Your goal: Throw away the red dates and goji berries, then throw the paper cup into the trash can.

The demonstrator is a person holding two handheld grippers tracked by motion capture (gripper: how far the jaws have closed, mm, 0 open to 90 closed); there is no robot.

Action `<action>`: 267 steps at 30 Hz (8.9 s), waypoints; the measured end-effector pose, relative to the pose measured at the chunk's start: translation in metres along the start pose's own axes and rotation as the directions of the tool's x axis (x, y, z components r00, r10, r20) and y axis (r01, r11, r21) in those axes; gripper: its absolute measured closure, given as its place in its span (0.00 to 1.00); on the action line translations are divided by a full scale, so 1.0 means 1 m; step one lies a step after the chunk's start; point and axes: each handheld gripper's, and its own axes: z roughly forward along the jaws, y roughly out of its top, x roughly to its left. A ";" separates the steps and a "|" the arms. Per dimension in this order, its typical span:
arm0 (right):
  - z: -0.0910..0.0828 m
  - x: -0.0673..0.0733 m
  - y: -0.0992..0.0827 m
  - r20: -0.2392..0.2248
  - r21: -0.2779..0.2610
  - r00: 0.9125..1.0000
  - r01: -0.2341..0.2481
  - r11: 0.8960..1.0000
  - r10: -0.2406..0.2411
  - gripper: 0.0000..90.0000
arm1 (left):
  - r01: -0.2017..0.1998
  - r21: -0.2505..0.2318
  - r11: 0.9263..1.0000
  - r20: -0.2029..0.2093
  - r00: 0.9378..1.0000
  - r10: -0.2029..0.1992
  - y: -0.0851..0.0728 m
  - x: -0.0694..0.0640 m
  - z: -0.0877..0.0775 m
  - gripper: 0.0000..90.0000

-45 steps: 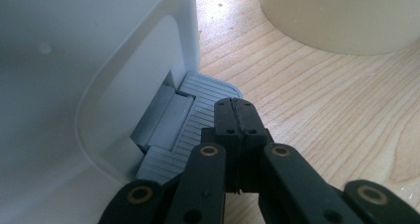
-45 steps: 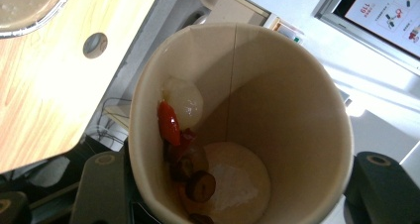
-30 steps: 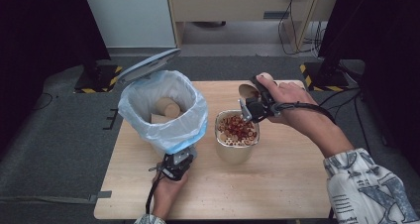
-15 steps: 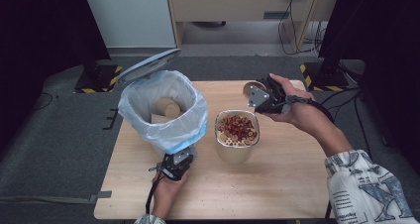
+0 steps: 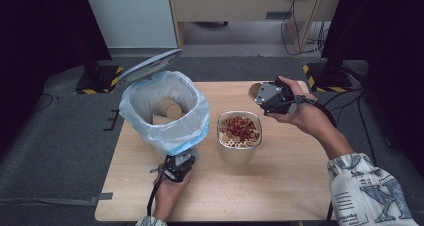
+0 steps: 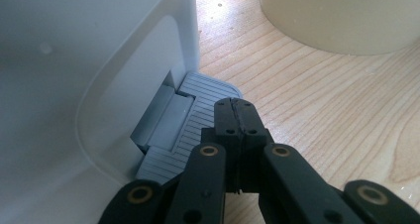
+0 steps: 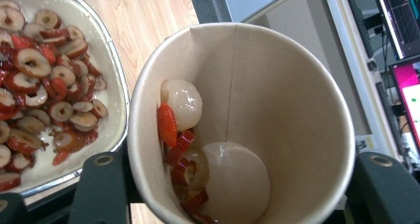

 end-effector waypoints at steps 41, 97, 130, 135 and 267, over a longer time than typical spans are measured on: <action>-0.006 -0.017 -0.039 -0.099 -0.118 0.925 -0.376 0.919 0.366 0.41 | 0.015 0.000 1.000 -0.008 1.000 -0.015 0.000 -0.001 0.000 0.99; -0.011 -0.026 -0.102 -0.210 -0.091 0.775 -0.622 0.778 0.596 0.40 | 0.021 -0.001 1.000 -0.007 1.000 -0.021 -0.001 -0.001 0.000 0.99; -0.023 -0.038 -0.058 -0.372 -0.104 0.694 -0.691 0.715 0.617 0.41 | 0.021 -0.002 1.000 -0.008 1.000 -0.021 -0.001 -0.001 0.000 0.99; -0.024 -0.038 -0.047 -0.378 -0.116 0.703 -0.681 0.723 0.602 0.41 | 0.021 -0.002 1.000 -0.008 1.000 -0.021 -0.001 -0.001 0.000 0.99; 0.020 -0.001 0.163 -0.542 -0.194 0.717 -0.615 0.764 0.439 0.40 | 0.001 0.002 1.000 0.001 1.000 -0.001 0.000 0.000 0.000 0.99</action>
